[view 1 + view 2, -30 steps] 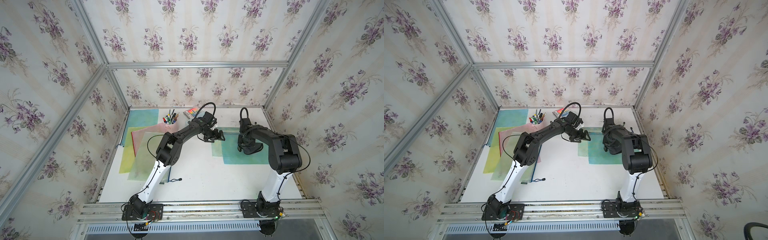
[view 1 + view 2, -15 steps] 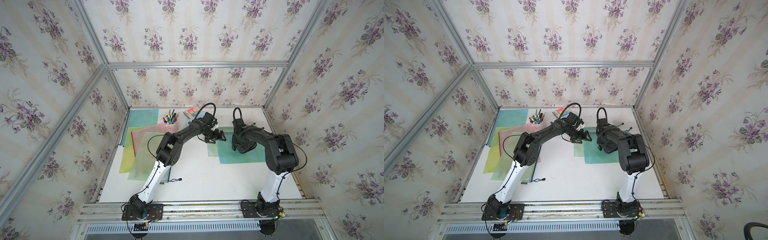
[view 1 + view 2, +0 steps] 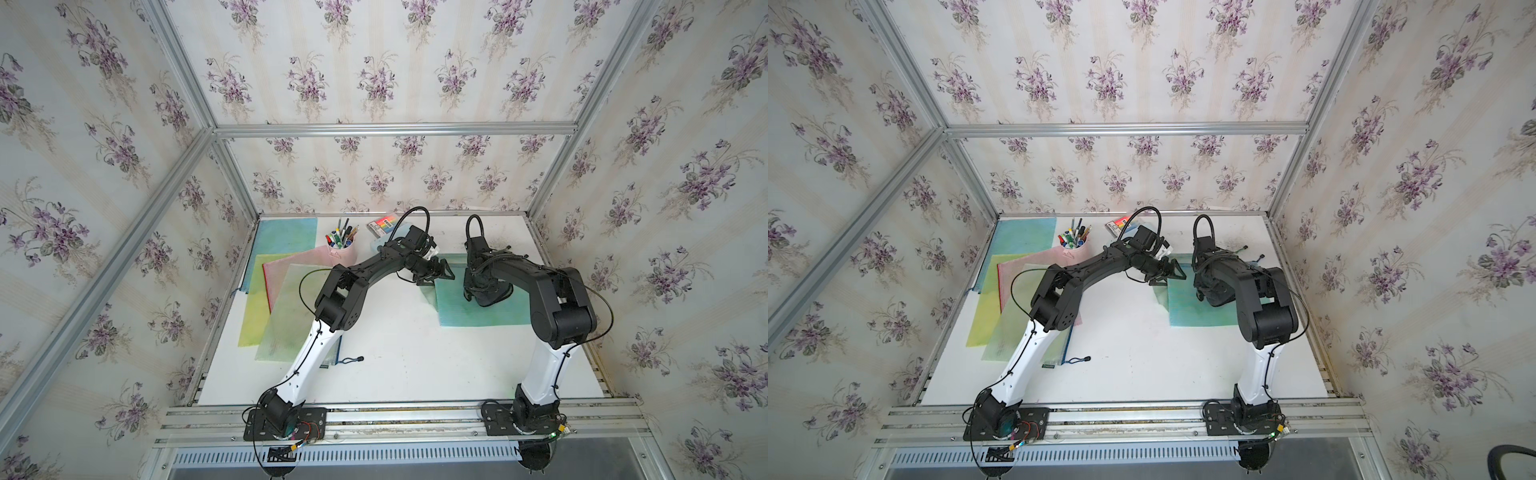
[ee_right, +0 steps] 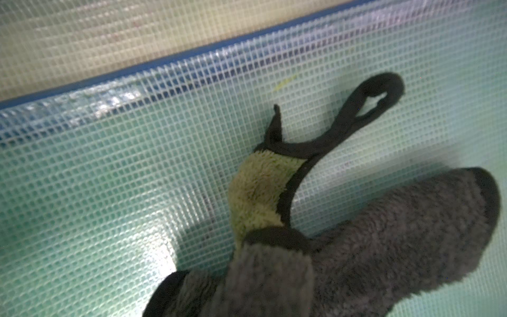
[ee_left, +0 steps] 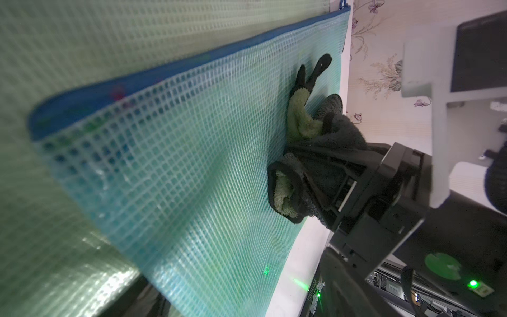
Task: Wipe the document bag
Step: Move the document bag to the center of the board.
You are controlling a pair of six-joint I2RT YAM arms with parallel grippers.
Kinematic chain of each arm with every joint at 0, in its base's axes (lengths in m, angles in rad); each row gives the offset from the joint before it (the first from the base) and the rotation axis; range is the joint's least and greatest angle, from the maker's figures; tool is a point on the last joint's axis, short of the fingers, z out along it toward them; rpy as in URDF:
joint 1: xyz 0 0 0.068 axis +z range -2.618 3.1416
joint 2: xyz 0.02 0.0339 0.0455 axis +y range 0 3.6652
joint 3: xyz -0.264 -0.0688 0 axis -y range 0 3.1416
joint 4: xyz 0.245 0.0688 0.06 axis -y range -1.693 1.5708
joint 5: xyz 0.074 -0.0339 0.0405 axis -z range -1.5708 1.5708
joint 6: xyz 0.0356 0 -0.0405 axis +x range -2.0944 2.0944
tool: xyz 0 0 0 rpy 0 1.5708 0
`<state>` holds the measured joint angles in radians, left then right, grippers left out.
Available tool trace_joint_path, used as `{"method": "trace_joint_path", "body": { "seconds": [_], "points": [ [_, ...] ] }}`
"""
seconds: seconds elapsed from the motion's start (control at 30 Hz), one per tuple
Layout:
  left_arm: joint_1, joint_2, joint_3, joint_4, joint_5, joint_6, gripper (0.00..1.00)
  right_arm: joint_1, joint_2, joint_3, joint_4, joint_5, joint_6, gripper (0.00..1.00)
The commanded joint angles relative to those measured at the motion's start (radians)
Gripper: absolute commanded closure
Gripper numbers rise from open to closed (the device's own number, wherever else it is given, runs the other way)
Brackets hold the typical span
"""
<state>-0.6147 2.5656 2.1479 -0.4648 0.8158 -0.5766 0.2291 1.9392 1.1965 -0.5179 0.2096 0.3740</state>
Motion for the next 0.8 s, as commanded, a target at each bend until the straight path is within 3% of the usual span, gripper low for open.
{"method": "trace_joint_path", "body": {
  "seconds": [0.0, 0.23, 0.57, 0.7, 0.77],
  "points": [
    [0.001, -0.021, -0.003, 0.041, 0.008, -0.011, 0.23, 0.015, 0.048, -0.021, -0.02, -0.309, 0.014, 0.85],
    [0.003, -0.052, 0.003, 0.032, 0.014, 0.012, 0.63, 0.016, 0.051, -0.017, -0.013, -0.309, 0.006, 0.85],
    [-0.002, 0.013, 0.052, -0.053, 0.031, 0.043, 0.7, 0.012, 0.044, -0.014, -0.006, -0.3, -0.006, 0.85],
    [-0.007, 0.016, 0.081, -0.082, 0.02, 0.064, 0.98, -0.003, 0.009, 0.007, -0.03, -0.264, -0.022, 0.86],
    [-0.015, -0.015, 0.077, -0.113, 0.001, 0.101, 1.0, -0.025, -0.045, 0.018, -0.043, -0.227, -0.037, 0.86]
  ]
}}
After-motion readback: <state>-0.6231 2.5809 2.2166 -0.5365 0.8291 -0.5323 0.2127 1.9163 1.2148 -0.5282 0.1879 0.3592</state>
